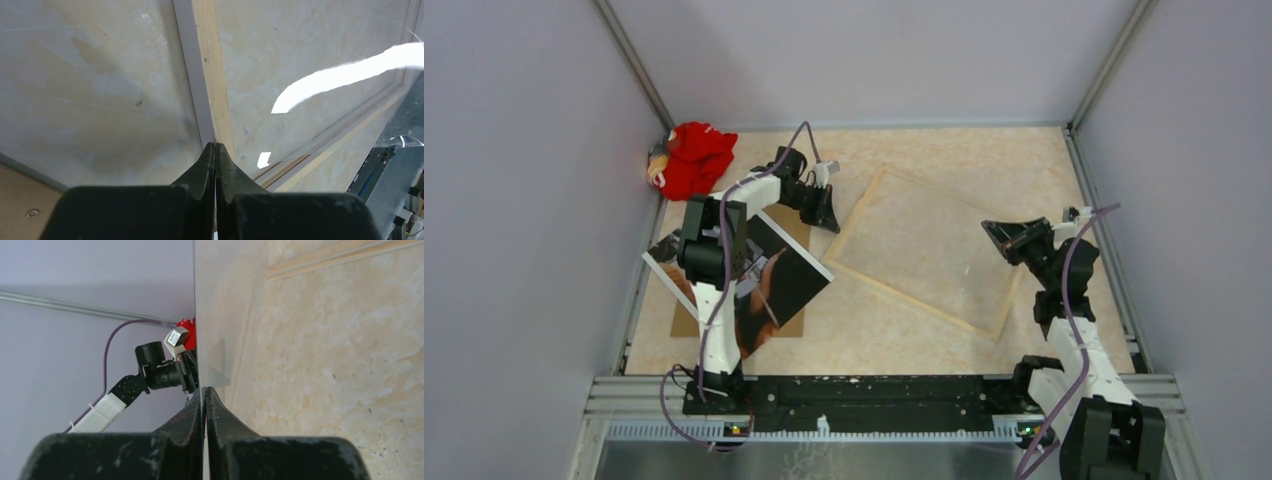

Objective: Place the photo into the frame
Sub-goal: Pick up the photo frame item from the photo frame.

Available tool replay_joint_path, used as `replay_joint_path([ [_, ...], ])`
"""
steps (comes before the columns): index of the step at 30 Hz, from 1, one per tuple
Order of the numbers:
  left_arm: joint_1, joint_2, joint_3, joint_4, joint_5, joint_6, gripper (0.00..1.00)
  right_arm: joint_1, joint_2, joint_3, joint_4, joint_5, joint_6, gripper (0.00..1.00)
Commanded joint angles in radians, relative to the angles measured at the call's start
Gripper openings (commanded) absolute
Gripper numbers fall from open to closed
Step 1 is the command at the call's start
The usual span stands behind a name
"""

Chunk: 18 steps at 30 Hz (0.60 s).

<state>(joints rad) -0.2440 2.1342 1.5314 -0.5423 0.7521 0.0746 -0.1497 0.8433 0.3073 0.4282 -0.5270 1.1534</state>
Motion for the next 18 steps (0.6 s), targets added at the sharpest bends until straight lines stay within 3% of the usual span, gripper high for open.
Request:
replay_joint_path([
  [1,-0.011,0.001,-0.016,0.006,-0.005,0.022,0.0,-0.012,0.015,-0.011,0.126,-0.021,0.027,0.0],
  [12,-0.011,-0.002,-0.024,0.006,-0.009,0.025,0.0,-0.012,0.025,-0.041,0.235,-0.022,0.145,0.0],
  [18,-0.011,-0.006,-0.029,0.007,-0.009,0.025,0.0,-0.013,-0.036,-0.052,0.028,0.02,0.082,0.0],
])
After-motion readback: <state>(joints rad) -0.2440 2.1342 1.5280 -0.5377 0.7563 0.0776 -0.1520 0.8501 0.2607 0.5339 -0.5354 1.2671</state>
